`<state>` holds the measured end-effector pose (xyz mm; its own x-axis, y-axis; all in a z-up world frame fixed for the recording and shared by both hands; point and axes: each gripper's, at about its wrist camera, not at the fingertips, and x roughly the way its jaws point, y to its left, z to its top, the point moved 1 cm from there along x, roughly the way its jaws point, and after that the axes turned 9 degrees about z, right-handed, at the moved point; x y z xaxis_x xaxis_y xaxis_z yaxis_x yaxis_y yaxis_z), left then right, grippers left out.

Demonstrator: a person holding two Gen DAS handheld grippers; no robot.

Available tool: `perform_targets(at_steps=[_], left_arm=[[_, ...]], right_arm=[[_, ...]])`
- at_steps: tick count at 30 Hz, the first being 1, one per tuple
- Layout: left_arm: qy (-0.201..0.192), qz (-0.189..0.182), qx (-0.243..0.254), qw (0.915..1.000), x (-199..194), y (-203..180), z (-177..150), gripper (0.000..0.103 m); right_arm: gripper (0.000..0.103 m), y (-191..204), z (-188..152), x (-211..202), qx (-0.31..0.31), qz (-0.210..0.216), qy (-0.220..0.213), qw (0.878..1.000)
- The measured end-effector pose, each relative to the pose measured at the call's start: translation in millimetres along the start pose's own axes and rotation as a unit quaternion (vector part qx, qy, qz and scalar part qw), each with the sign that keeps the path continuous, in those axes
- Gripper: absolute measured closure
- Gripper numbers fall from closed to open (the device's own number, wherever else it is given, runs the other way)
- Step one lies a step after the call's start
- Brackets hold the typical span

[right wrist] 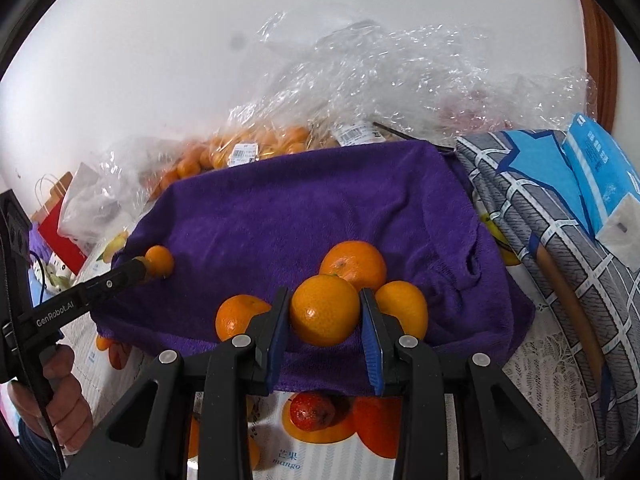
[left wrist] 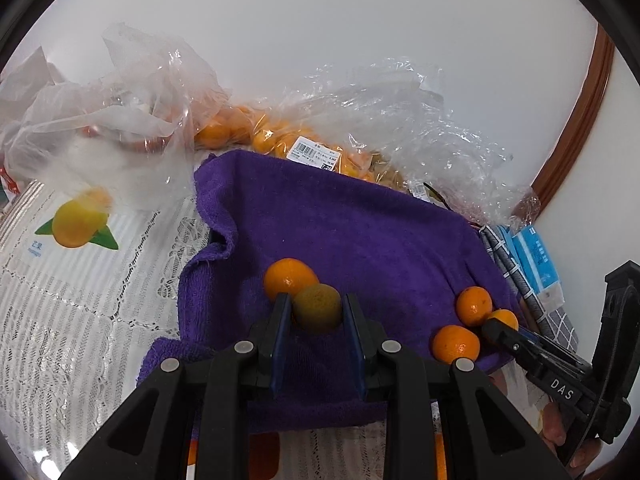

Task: Organize fruits
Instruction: 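Open right gripper releasing the orange while left gripper releases the greenish fruit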

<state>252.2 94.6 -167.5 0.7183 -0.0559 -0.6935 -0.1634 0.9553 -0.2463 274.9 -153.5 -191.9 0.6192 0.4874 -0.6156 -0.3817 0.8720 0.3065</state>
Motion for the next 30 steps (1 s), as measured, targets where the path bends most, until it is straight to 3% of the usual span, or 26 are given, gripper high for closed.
perform_targets(at_steps=[13,20,30], left_arm=[[0.006,0.008,-0.006,0.9999,2.5,2.8,1.4,0.078],[-0.014,0.001,-0.01,0.9999,-3.3,3.3,2.9,0.074],[-0.043,0.0,0.001,0.9991,-10.4,0.4,6.2,0.066]], right_arm=[[0.069,4.3,-3.9,3.1,-0.015,-0.023,-0.002,1.0],[0.048,9.5,-4.8,-14.2,-0.028,-0.048,-0.033,0.998],[0.047,7.3,-16.9,-54.9,-0.013,-0.08,-0.058,0.995]])
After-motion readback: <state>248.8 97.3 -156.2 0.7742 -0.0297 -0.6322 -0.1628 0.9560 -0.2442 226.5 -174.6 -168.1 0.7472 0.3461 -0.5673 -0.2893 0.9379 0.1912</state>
